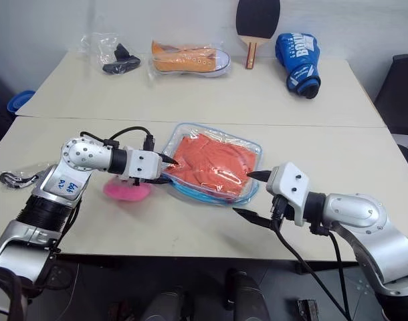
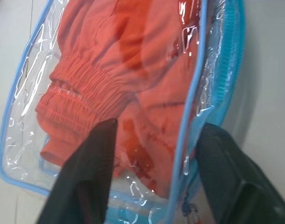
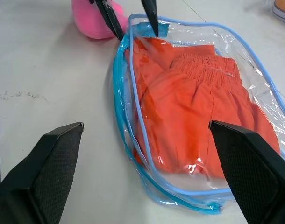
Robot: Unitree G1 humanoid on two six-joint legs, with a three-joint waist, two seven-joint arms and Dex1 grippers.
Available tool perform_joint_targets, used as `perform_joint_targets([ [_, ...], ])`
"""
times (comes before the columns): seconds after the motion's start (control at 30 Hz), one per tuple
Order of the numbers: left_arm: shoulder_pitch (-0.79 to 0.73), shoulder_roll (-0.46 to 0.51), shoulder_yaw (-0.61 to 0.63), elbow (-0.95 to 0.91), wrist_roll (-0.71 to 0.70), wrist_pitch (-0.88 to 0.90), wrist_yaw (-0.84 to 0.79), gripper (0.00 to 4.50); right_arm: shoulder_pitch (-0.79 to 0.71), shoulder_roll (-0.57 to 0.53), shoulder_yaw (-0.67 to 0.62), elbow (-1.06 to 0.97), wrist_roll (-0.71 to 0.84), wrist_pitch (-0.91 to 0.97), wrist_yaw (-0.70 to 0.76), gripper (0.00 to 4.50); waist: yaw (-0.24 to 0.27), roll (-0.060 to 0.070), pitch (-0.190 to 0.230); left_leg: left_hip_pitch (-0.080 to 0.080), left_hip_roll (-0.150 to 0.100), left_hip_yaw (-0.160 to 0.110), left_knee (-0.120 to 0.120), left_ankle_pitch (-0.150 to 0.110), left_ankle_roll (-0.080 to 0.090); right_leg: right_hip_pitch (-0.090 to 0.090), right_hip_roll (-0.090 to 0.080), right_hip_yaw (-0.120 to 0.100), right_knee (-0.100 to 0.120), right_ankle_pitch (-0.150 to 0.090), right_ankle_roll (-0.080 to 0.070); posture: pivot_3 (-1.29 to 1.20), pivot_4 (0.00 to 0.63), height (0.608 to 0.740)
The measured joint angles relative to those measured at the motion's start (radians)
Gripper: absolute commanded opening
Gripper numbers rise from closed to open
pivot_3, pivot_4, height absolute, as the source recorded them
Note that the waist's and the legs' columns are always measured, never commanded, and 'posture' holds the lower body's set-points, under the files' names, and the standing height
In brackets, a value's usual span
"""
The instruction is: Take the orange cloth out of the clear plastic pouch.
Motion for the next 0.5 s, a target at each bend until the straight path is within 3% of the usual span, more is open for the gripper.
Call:
perform_joint_targets([
  [0.13,0.036,-0.03,0.023,-0.097,-0.078,0.184,-0.017,0.04,-0.005,0.0,0.0,-0.001,0.002,0.0,0.0,4.5,0.0,0.0,0.0,0.0,0.0,0.0,0.0,0.0,0.0,0.0,0.0,0.0,0.0,0.0,0.0,0.0,0.15,0.74],
  [0.3,0.062,-0.196,0.104,-0.279,-0.267,0.774,0.142,0.01,-0.012,0.013,0.002,-0.029,0.045,0.006,-0.001,4.5,0.002,0.0,0.0,-0.001,-0.001,-0.003,0.001,0.0,0.001,0.001,0.0,0.0,-0.001,0.001,0.002,0.0,0.15,0.74],
  [0.47,0.072,-0.278,0.13,-0.354,-0.311,0.987,0.294,0.01,-0.017,0.049,0.075,-0.044,0.01,0.005,-0.039,4.5,-0.004,0.0,0.0,0.0,-0.001,-0.002,0.001,0.001,0.0,0.001,0.0,0.002,0.0,0.001,0.002,0.0,0.15,0.74],
  [0.5,0.071,-0.281,0.132,-0.355,-0.312,0.996,0.312,0.0,-0.026,0.065,0.105,-0.034,-0.018,0.003,-0.057,4.31,-0.005,0.0,0.0,0.001,-0.001,-0.002,0.001,0.001,-0.001,0.001,0.0,0.002,0.0,0.001,0.002,0.0,0.15,0.74],
])
